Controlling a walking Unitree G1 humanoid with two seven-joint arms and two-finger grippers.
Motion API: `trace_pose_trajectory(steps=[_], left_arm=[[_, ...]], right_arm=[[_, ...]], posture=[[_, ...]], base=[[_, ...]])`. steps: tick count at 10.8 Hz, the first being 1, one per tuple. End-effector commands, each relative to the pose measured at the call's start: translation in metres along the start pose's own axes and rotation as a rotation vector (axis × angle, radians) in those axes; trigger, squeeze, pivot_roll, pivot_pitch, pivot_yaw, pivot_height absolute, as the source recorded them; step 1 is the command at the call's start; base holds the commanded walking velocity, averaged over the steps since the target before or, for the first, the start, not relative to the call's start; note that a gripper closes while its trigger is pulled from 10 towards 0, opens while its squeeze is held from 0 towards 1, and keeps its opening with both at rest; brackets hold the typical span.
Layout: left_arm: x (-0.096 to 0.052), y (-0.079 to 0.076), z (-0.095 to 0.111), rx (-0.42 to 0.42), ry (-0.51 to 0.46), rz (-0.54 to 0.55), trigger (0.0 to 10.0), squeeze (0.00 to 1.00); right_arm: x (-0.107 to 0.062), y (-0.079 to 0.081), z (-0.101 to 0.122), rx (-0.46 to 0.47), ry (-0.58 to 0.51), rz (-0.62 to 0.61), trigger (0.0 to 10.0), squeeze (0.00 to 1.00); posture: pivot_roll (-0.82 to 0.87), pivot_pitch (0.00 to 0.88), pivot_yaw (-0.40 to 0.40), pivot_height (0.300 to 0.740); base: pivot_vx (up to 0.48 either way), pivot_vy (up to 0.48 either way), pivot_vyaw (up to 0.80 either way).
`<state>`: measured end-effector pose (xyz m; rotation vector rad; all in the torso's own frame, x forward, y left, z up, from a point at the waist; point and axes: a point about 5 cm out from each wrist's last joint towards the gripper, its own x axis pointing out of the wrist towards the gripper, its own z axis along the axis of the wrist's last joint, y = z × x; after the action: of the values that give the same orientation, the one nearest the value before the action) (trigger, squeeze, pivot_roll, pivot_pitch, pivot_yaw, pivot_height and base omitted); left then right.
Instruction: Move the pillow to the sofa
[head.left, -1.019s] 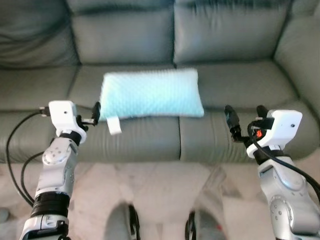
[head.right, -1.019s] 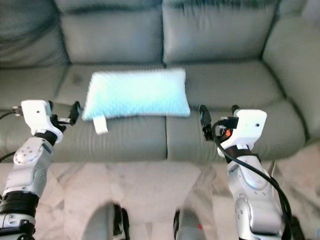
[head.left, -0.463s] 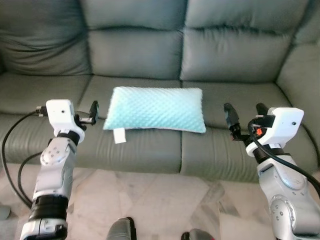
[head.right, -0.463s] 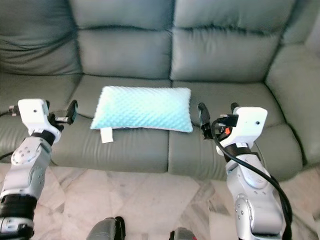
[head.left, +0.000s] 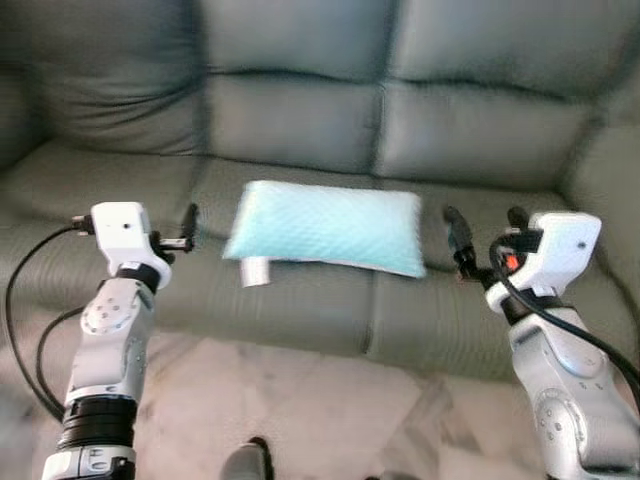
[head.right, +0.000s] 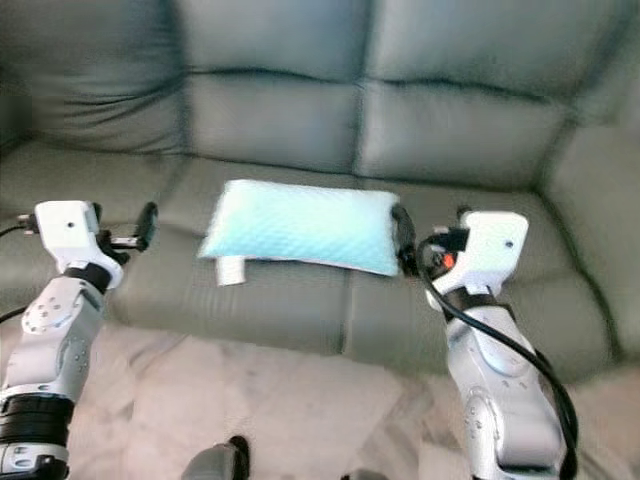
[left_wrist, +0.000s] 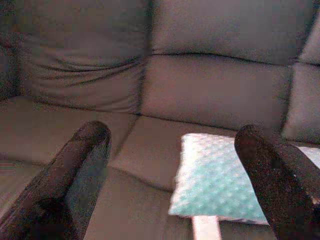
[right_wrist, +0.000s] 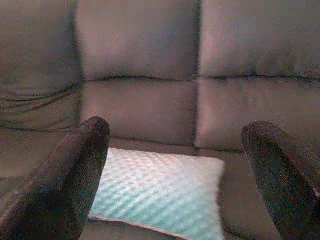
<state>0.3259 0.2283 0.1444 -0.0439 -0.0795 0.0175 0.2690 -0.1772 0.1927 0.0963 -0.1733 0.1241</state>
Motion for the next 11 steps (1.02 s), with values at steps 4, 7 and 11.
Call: trace_pose_trajectory(steps=[4, 7, 11], left_arm=[[-0.001, -0.009, 0.004, -0.008, -0.008, -0.079, 10.0, 0.00], [0.000, -0.010, 0.006, -0.005, -0.013, -0.094, 10.0, 0.00], [0.001, -0.011, 0.004, 0.004, -0.004, -0.106, 10.0, 0.00]], right_arm=[[-0.002, -0.003, 0.004, -0.005, -0.013, -0.026, 10.0, 0.00], [-0.002, -0.003, 0.006, -0.010, -0.017, -0.032, 10.0, 0.00], [-0.003, -0.002, 0.007, -0.010, -0.021, -0.040, 10.0, 0.00]], posture=[[-0.18, 0.159, 0.020, 0.740], [-0.18, 0.161, 0.022, 0.740], [-0.19, 0.164, 0.023, 0.740]], base=[[0.000, 0.000, 0.00], [0.278, 0.000, 0.00], [0.466, 0.000, 0.00]])
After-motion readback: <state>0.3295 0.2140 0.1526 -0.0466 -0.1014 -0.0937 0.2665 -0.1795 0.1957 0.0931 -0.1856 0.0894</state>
